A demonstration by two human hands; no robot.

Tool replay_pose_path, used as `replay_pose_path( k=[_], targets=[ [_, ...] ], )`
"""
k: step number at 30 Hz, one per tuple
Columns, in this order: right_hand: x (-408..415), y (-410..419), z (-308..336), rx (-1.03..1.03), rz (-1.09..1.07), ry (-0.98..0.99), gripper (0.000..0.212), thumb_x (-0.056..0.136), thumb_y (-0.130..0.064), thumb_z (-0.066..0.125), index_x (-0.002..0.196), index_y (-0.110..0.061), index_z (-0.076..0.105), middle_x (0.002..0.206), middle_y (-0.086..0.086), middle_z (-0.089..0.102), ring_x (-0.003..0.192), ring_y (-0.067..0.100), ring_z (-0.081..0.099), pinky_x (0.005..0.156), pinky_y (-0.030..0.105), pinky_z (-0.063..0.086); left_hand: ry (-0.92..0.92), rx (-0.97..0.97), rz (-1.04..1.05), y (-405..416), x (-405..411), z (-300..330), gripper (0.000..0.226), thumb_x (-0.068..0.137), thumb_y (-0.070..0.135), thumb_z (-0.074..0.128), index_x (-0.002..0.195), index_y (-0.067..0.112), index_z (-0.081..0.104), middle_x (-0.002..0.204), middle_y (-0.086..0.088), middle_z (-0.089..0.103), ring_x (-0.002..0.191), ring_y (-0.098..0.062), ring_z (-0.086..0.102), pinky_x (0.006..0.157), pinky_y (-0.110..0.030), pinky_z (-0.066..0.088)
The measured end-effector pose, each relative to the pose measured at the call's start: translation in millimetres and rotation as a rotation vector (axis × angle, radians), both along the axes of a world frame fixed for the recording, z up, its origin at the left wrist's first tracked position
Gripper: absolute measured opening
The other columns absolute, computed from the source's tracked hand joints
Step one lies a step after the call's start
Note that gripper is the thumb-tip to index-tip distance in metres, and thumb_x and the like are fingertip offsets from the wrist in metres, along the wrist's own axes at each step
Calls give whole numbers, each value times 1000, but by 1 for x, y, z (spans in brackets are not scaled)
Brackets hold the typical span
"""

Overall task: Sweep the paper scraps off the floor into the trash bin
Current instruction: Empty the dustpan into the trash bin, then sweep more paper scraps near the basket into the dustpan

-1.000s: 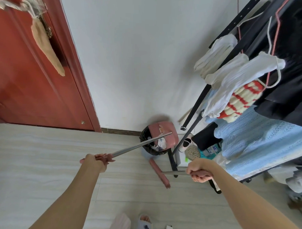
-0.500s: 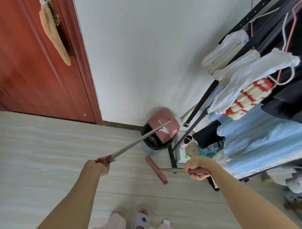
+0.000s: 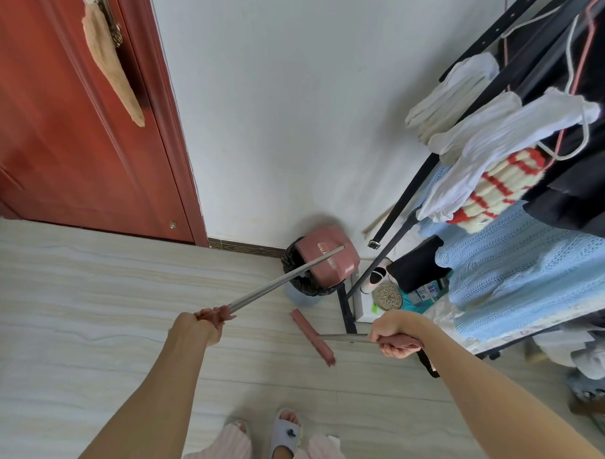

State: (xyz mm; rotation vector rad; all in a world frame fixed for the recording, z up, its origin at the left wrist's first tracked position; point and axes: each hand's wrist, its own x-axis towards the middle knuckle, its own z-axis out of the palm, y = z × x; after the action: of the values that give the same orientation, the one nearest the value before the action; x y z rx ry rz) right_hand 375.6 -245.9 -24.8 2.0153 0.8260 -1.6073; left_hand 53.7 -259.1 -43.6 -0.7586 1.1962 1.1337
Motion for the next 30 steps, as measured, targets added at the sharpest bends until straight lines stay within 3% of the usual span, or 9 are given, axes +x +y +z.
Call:
replay_pose_path(
  k=[2,5,7,9,11,15,18,22,30],
  targets=[
    [1,-1,0,15,13,-11,24,99,-14,40,76,-7,44,47,2,48,26,6,45,31,14,38,-10,5,9,4,-1,1,41,102,10,22,63,11,32,23,-4,34,17,-20,44,83,-31,52],
    [-1,-1,1,22,50,-26,24,99,-15,39,77,-7,43,55,2,47,28,6,44,34,13,38,-15,36,7,5,-1,6,40,102,9,24,62,12,30,22,-3,32,14,-14,37,82,-35,53],
    [-4,-2,3,20,64,-28,23,99,-15,39,77,-7,43,59,2,46,27,5,44,35,13,38,-9,63,-29,4,-3,7,41,102,9,22,62,12,30,22,-4,32,15,-14,37,64,-36,56],
    [-8,1,8,33,73,-29,23,99,-15,40,78,-7,43,53,1,48,26,5,44,33,13,38,25,109,-71,4,-10,7,44,104,14,19,61,13,30,23,-7,33,18,-16,42,35,-37,49],
    [-13,7,15,39,84,-14,22,99,-15,39,78,-8,43,46,1,48,26,5,43,32,13,38,73,156,-89,6,-22,8,48,105,24,17,61,13,32,25,-6,34,21,-17,46,24,-39,44],
    [-32,28,32,22,193,19,23,100,-18,37,81,-8,44,58,1,47,33,5,45,39,11,38,134,190,-134,11,-51,21,50,106,34,17,72,6,40,26,-1,31,20,-15,42,27,-30,46],
    [-59,41,44,69,349,-14,20,98,-19,40,81,-9,43,56,1,48,42,7,42,40,13,36,223,231,-129,5,-72,43,53,105,40,15,63,14,35,27,2,31,21,-14,41,31,-28,49],
    [-90,50,54,94,397,11,19,96,-17,43,79,-8,42,40,-1,50,32,6,42,37,12,35,304,249,-142,-7,-95,61,53,105,38,17,60,15,33,27,1,32,20,-13,37,29,-34,48],
    [-131,48,52,70,488,70,20,97,-16,39,79,-8,44,46,-1,48,29,6,41,33,12,35,387,188,-62,-43,-118,65,47,104,33,20,63,14,33,27,-2,33,39,-20,48,28,-34,47]
  ],
)
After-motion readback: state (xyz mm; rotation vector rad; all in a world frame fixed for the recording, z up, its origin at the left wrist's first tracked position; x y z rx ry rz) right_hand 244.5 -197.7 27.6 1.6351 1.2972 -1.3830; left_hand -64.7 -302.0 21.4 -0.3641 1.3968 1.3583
